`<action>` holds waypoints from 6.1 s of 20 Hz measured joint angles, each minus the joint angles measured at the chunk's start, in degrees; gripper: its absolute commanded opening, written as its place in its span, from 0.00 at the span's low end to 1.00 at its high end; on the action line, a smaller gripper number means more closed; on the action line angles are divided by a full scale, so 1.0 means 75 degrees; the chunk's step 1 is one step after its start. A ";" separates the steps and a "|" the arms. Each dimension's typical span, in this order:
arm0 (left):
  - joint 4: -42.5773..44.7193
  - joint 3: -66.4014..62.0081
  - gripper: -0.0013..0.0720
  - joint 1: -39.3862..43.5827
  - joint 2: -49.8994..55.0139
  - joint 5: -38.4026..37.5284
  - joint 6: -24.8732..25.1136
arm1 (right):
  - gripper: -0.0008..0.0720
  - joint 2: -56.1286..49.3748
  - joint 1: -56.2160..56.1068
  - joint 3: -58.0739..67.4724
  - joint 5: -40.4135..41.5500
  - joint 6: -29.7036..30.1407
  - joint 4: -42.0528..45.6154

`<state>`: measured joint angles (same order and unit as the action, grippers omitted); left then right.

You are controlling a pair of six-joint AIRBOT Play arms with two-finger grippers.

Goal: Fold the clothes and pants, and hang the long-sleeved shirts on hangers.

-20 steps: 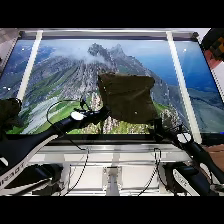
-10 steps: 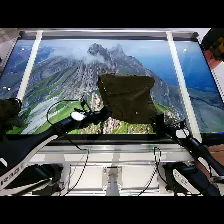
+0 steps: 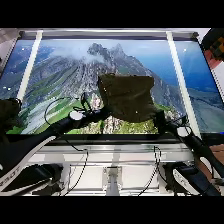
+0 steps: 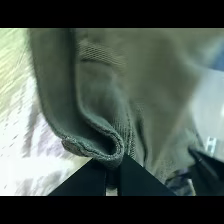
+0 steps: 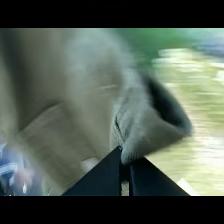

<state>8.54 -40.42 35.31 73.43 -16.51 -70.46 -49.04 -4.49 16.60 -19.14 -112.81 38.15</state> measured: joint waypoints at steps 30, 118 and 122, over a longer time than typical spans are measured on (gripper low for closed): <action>0.1795 -0.5359 0.06 -0.1020 0.0766 0.2159 0.1306 | 0.03 -0.4199 0.0443 1.2001 -0.2247 0.1868 0.2833; 0.9780 -0.0874 0.59 -0.1230 0.0615 0.3727 -0.6892 | 0.88 -0.5983 -0.0772 0.9221 -0.2567 0.2594 0.4575; 0.9772 -0.0880 0.30 -0.1649 0.0204 0.4132 -0.6895 | 0.03 -0.6012 -0.0600 0.9570 -0.2611 0.2565 0.4660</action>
<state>81.82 -47.03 22.94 74.96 14.48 -122.17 -94.13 -8.99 88.38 -38.72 -93.58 73.10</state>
